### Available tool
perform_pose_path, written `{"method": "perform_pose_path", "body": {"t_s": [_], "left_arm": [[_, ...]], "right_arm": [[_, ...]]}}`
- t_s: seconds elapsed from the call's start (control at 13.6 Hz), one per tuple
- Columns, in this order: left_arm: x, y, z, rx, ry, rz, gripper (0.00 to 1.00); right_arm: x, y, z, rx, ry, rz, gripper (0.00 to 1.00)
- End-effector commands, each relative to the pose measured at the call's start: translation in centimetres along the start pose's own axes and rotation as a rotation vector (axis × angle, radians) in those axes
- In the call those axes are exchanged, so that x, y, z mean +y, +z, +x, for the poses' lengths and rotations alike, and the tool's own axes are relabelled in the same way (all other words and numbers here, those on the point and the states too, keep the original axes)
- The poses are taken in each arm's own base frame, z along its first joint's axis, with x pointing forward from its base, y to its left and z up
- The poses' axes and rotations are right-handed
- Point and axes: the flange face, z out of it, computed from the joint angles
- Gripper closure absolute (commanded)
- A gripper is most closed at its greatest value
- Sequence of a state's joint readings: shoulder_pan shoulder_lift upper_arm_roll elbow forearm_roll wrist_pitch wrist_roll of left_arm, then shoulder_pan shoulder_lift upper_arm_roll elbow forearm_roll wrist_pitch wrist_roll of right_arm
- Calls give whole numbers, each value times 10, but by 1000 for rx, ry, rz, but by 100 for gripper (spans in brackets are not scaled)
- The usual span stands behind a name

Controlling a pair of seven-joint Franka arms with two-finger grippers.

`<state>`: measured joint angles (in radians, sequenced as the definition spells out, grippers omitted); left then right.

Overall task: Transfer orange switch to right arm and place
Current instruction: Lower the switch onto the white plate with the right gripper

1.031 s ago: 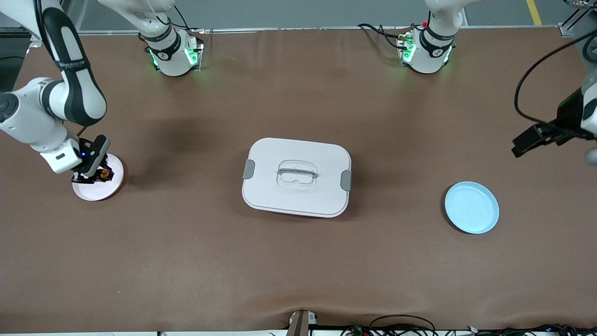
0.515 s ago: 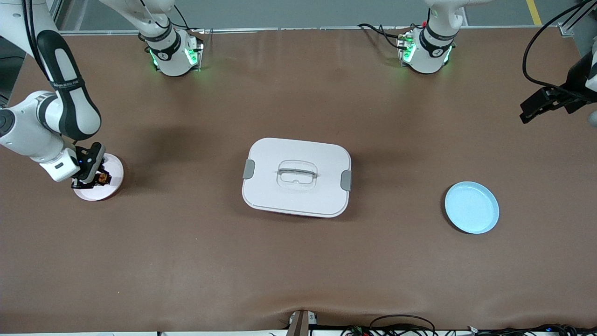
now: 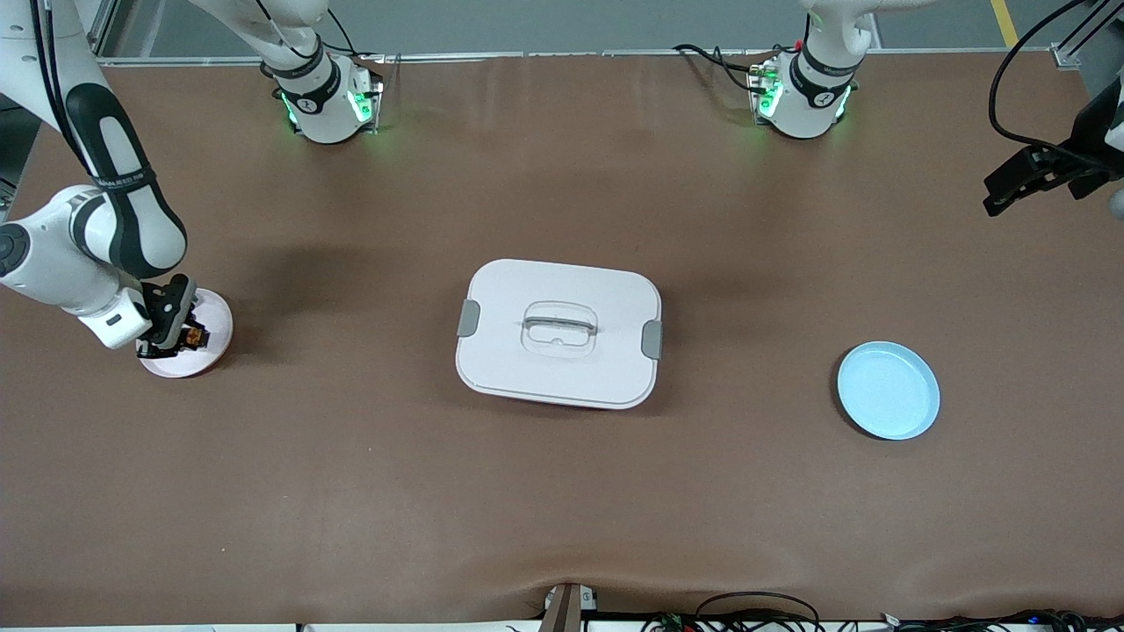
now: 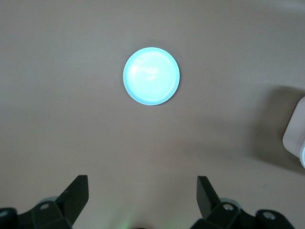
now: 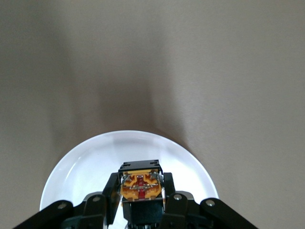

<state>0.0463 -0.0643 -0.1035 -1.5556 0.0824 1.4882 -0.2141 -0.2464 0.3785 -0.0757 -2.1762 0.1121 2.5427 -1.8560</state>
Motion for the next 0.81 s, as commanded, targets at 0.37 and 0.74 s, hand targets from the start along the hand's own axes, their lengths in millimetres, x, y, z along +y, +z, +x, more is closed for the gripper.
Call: {"method": "perform_pose_path", "body": {"t_s": [0.37, 0.74], "left_arm": [[-5, -5, -9, -7, 18, -17, 0], [0, 1, -7, -18, 30, -12, 0]], "right_arm": [[-1, 32, 2, 25, -10, 32, 100], [4, 33, 33, 46, -15, 38, 100]]}}
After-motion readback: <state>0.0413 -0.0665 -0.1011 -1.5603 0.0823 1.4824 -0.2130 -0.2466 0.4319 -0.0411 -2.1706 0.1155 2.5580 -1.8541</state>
